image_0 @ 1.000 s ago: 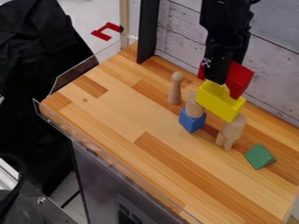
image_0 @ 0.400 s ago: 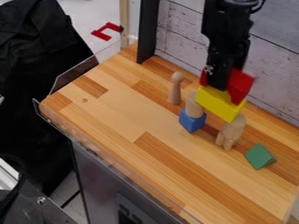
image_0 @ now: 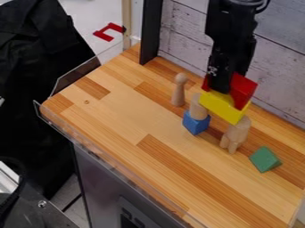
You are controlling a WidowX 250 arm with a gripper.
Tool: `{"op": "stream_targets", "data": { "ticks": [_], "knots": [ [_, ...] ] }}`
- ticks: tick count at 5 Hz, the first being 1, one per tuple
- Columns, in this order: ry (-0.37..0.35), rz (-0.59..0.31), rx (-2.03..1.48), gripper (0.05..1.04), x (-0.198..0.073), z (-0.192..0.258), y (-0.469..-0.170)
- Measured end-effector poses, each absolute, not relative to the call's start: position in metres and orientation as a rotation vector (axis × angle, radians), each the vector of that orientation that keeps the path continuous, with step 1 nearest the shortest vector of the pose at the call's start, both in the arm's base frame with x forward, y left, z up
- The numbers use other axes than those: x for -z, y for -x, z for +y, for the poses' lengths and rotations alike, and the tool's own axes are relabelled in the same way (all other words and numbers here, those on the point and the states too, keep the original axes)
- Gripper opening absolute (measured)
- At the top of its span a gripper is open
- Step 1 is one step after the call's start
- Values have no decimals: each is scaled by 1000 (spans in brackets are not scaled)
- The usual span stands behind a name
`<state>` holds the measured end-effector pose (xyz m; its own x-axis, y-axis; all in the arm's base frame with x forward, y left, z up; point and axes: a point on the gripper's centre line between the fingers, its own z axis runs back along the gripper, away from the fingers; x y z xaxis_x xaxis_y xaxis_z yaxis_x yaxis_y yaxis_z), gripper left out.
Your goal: Put the red arch on top of the yellow block
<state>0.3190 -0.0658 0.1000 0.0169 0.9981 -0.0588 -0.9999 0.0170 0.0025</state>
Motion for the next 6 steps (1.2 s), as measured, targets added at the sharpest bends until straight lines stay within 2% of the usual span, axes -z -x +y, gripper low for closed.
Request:
{"op": "stream_targets", "data": {
  "ticks": [1, 2, 4, 5, 6],
  "knots": [
    [46, 41, -1564, 1003, -100, -65, -320],
    [31, 32, -1571, 999, -100, -62, -319],
    [125, -63, -1572, 999, -153, -56, -321],
    [202, -199, -1705, 1000, -172, -40, -305],
    [193, -113, -1724, 999, -167, -4, -284]
  ]
}}
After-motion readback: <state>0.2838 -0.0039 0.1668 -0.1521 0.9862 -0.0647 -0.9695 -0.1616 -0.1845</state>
